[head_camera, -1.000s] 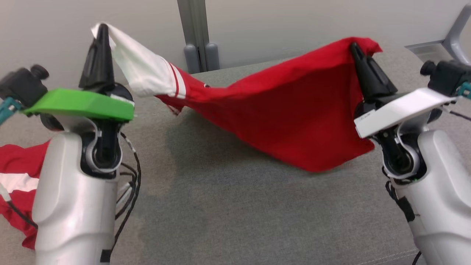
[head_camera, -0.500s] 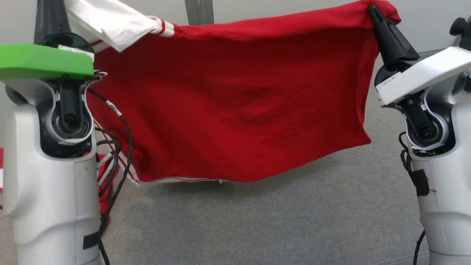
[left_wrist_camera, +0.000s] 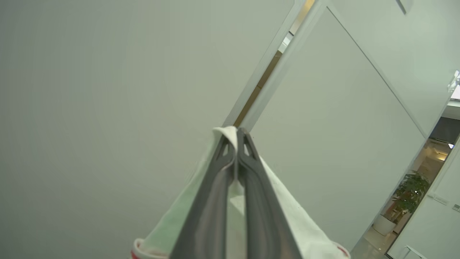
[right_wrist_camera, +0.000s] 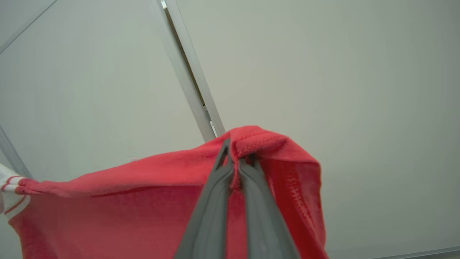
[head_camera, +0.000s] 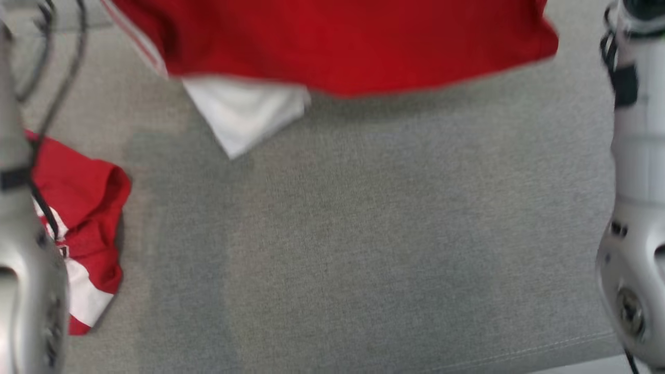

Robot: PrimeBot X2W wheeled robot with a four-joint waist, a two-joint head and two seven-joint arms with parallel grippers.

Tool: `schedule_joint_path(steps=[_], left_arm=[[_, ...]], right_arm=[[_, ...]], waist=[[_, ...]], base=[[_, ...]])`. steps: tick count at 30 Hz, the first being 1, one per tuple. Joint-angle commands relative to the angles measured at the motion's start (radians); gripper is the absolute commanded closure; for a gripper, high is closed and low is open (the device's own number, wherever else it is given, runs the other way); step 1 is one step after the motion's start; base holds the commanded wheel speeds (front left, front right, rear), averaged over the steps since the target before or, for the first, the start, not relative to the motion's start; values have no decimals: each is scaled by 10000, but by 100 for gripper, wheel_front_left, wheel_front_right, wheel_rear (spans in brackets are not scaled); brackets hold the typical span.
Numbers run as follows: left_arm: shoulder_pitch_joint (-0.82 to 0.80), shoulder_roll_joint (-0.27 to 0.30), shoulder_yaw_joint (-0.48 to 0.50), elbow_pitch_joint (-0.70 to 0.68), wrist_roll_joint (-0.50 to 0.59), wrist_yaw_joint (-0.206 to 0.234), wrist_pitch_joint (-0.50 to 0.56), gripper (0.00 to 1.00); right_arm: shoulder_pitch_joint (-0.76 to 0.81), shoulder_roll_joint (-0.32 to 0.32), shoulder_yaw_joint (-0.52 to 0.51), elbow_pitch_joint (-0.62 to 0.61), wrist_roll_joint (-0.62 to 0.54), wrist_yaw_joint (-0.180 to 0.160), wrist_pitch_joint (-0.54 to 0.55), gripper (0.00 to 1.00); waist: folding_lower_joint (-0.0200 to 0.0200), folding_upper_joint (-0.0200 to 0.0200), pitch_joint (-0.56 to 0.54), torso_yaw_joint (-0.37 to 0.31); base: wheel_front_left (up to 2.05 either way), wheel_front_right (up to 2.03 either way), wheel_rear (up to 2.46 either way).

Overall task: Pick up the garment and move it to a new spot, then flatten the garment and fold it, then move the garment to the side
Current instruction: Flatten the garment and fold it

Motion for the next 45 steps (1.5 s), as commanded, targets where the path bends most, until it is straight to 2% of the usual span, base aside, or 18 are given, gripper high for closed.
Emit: schedule_joint_path(steps=[1, 4, 8, 12, 15, 20, 25, 31, 37, 45], left_arm=[[-868, 68, 65, 572, 128, -57, -226, 100], [-2580, 64, 128, 1947, 350, -199, -962, 100], [-4183, 9, -79, 3383, 746, -615, -1892, 100], [-5038, -203, -147, 4477, 752, -1150, -2649, 100], [-5076, -359, -315, 5059, 810, -1556, -3031, 100], [-4175, -486, -851, 5834, 1074, -2020, -3504, 100], [-2677, -599, -1774, 5918, 1095, -2167, -3634, 100], [-468, -128, -2653, 5435, 297, -2179, -3698, 100], [1476, 621, -3677, 4985, -169, -2180, -3680, 100], [3818, 1427, -5127, 4071, -1060, -2175, -2552, 100]], right_arm=[[-906, -32, 86, 453, -216, 4, -438, 100], [-2471, -243, 191, 1726, -556, -4, -1618, 100], [-3958, -421, 365, 3167, -756, -2, -3041, 100], [-4531, -578, 745, 4247, -388, -4, -4057, 100], [-4410, -733, 961, 4911, -54, -2, -4419, 100], [-3586, -1062, 1628, 5739, 357, -2, -4722, 100], [-2430, -1226, 2559, 6100, 938, 2, -4726, 100], [-907, -1634, 3870, 6056, 2071, 2, -4382, 100], [487, -1992, 5248, 5790, 3068, 2, -3795, 100], [1774, -2634, 7284, 5506, 3608, 1, -3070, 100]], waist=[[0, 0, 2528, 119], [0, 0, 2939, 225], [0, 0, 3188, 341], [0, 0, 3291, 459], [0, 0, 3376, 586], [0, 0, 3419, 820], [0, 0, 3214, 1000], [0, 0, 2568, 1170], [0, 0, 1535, 1188], [0, 0, 105, 1375]], base=[[0, 0, 0], [0, 0, 0], [0, 0, 0], [0, 0, 0], [0, 0, 0], [0, 0, 0], [0, 0, 0], [0, 0, 0], [0, 0, 0], [0, 0, 0]])
